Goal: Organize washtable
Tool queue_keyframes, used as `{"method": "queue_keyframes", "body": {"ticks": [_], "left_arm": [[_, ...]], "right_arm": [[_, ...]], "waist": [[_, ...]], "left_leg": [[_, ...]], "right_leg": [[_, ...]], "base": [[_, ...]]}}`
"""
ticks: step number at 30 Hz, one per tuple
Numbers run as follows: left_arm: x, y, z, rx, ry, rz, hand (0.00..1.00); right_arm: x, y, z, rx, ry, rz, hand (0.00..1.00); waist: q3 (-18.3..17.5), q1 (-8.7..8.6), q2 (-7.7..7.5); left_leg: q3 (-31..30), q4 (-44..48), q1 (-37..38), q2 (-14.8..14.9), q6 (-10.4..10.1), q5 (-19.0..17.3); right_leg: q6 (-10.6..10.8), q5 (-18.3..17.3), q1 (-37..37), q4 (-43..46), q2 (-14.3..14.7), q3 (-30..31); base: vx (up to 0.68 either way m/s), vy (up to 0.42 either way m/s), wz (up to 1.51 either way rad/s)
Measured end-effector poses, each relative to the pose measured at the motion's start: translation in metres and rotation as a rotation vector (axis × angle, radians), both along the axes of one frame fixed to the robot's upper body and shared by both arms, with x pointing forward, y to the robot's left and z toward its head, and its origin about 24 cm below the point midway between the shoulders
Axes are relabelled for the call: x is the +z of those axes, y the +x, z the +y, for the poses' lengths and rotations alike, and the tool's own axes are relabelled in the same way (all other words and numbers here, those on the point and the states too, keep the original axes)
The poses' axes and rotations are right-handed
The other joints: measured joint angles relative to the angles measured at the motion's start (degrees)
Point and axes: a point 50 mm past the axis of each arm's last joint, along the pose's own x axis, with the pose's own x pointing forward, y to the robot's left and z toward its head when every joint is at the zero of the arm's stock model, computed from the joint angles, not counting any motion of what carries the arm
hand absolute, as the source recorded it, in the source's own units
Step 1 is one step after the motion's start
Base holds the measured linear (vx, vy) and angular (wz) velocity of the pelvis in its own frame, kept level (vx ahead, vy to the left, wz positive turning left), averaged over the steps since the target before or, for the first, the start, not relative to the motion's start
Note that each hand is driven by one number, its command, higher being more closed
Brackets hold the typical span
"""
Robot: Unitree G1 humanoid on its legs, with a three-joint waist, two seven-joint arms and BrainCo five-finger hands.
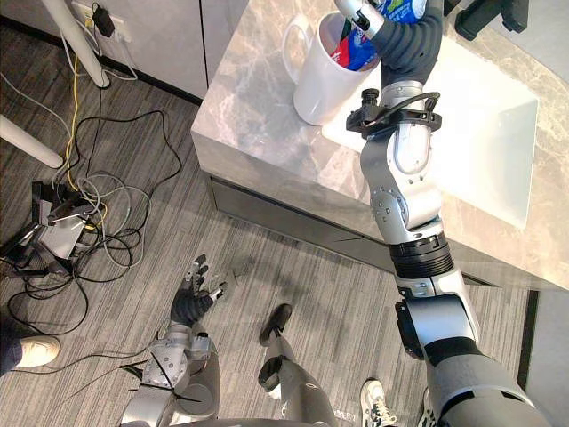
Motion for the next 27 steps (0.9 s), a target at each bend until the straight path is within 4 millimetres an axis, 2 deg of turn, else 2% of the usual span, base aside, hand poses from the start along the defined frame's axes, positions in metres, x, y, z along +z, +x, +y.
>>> {"method": "queue_keyframes", "body": {"ticks": [11,24,26,27], "left_arm": [[0.002,0.0,0.0,0.001,-0.008,-0.006,0.0],[0.001,-0.001,-0.002,-0.007,-0.038,-0.006,0.0],[0.001,-0.001,-0.003,-0.018,-0.035,-0.004,0.0],[0.002,-0.001,-0.003,-0.028,-0.028,-0.006,0.0]], "right_arm": [[0.005,0.0,0.001,0.002,0.001,-0.01,0.0],[0.01,0.015,0.003,-0.012,-0.001,0.04,0.0],[0.011,0.015,0.004,-0.009,-0.001,0.036,0.0],[0.012,0.014,0.005,-0.008,0.0,0.031,0.0]], "waist": [[0.0,0.05,0.0],[0.0,0.27,0.02],[0.0,0.36,0.0],[0.0,0.37,-0.29]], "left_leg": [[0.0,0.1,0.4,0.0,0.2,-0.2],[-0.7,0.1,-0.1,0.9,-0.3,-0.2],[-0.8,0.3,-0.2,0.8,-0.7,-0.2],[-1.1,0.7,-0.5,0.0,-1.1,-0.3]], "right_leg": [[0.0,0.0,0.5,0.0,0.0,0.1],[0.0,-0.1,0.3,0.0,0.9,-0.3],[-0.5,-1.1,0.4,0.0,0.8,-0.4],[-1.5,-3.1,0.6,0.0,0.2,-1.0]], "base": [[0.0,0.0,0.0],[0.0,0.0,0.0],[0.01,0.019,0.08],[0.06,0.056,0.22]]}}
